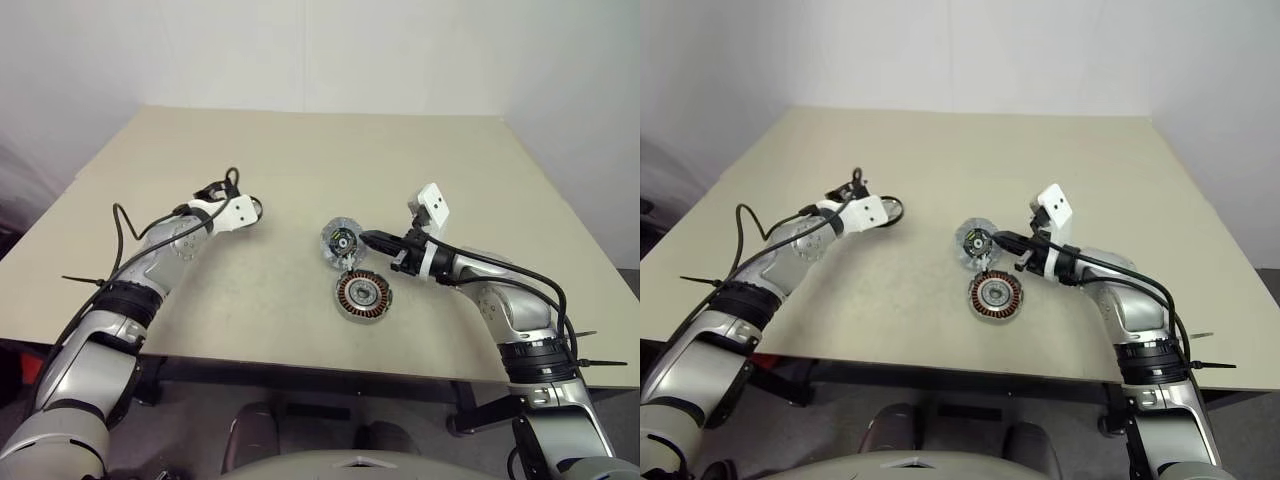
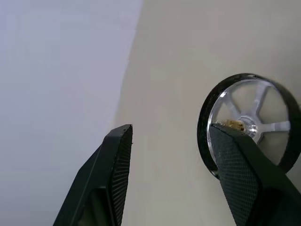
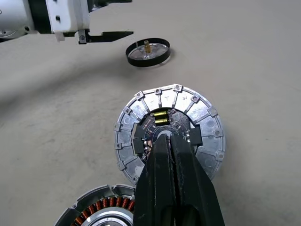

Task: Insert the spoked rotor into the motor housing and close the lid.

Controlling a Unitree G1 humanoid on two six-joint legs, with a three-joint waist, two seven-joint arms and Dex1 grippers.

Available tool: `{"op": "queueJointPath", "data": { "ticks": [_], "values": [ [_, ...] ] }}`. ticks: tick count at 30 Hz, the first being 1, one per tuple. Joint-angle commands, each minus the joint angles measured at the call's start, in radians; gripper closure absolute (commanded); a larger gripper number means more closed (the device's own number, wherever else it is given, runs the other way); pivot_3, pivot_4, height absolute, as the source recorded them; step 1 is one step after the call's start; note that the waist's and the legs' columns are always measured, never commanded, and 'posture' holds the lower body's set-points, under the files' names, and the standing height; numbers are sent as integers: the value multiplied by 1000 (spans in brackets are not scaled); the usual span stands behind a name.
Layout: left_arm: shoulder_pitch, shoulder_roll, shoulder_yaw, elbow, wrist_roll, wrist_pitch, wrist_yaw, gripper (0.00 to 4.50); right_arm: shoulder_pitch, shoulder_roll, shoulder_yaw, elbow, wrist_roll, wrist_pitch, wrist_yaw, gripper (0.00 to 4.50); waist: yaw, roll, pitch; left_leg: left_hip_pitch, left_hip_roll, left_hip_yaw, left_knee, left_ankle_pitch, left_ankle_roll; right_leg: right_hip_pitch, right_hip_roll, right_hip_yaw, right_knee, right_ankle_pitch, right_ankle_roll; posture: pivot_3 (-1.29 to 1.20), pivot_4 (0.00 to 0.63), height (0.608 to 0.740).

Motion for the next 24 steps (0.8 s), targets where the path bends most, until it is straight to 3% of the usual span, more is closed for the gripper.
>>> {"op": "queueJointPath", "data": {
  "ticks": [1, 15, 24],
  "values": [
    [-38, 42, -41, 21, 73, -81, -7, 1734, -21, 1, 0, -39, 3, -22, 0, 4500, -1, 0, 0, 0, 0, 0, 0, 0, 0, 0, 0, 0, 0, 0, 0, 0, 0, 740],
    [33, 13, -10, 10, 17, -35, -136, 1734, -19, -1, -5, -30, 5, -34, 5, 4500, -1, 0, 0, 0, 0, 0, 0, 0, -1, -1, 0, 0, 2, 0, 0, 0, 0, 740],
    [36, 25, -17, 8, 58, 7, -107, 1734, -22, -1, -5, -25, 3, -39, 7, 4500, -1, 0, 0, 0, 0, 0, 0, 0, -1, -1, 0, 0, 2, 0, -1, 0, 0, 740]
  ]
}}
